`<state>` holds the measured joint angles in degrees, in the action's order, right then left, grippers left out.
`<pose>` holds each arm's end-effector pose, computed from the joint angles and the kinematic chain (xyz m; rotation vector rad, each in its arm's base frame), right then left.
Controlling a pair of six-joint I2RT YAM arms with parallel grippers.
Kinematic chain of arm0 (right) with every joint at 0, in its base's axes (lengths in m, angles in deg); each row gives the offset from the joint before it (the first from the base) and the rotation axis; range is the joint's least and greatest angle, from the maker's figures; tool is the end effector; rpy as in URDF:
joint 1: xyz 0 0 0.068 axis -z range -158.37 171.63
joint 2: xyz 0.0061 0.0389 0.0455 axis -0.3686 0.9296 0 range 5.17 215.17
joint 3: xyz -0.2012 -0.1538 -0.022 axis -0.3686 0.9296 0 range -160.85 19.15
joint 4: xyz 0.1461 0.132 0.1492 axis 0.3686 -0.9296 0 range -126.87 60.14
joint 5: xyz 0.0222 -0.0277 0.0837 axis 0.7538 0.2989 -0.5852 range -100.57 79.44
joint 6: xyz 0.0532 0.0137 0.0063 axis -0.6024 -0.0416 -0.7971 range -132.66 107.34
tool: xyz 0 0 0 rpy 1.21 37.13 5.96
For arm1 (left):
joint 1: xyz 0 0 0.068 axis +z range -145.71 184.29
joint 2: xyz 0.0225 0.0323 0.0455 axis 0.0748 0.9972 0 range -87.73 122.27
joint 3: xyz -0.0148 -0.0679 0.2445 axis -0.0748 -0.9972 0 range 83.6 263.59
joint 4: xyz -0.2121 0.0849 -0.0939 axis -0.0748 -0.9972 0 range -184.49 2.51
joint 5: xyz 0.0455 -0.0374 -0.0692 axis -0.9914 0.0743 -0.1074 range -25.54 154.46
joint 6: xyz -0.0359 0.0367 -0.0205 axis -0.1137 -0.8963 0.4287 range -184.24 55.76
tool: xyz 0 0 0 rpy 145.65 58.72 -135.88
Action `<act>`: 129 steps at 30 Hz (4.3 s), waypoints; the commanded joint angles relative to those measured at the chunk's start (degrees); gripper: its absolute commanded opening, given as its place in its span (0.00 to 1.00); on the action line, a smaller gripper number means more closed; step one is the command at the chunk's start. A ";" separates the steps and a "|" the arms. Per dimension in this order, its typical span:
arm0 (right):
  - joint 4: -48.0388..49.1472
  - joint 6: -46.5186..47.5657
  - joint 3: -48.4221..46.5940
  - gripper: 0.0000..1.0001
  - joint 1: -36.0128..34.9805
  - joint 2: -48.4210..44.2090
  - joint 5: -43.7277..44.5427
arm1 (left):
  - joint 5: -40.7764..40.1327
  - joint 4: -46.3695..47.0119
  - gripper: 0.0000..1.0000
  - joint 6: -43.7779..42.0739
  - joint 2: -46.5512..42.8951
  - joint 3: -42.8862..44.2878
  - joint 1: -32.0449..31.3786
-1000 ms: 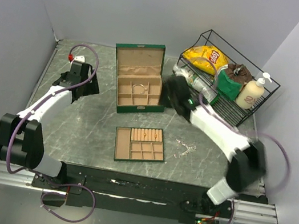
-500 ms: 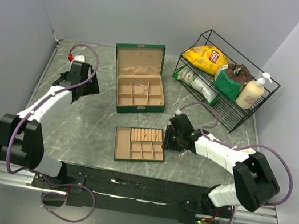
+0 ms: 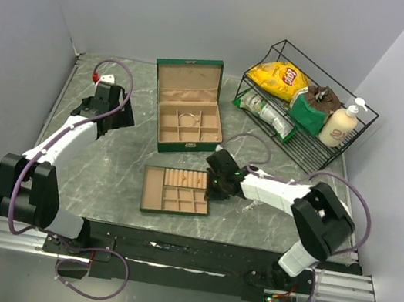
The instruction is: Organize the mixed jewelry
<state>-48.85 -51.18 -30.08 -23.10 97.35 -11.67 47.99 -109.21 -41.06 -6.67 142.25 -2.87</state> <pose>0.2060 0.2052 0.1471 -0.1554 2.7445 0.4762 0.2950 -0.0264 0.2465 -0.4598 2.2563 0.0663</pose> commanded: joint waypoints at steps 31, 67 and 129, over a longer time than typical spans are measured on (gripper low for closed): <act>-4.22 -9.11 -40.94 0.18 -10.99 28.76 -3.38 | -3.48 1.15 0.96 0.20 -5.21 0.59 -0.14; 1.58 -3.58 5.19 0.56 8.60 -28.52 7.70 | 16.65 7.31 0.67 6.18 15.09 8.13 -10.68; -8.17 18.48 2.13 0.56 25.04 -7.55 -0.04 | 1.09 -1.05 0.08 24.81 6.84 -5.13 -33.89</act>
<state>-55.43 -34.46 -24.40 1.64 88.41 -10.66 49.65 -107.29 -17.72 2.90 138.16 -36.31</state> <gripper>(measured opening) 0.561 0.170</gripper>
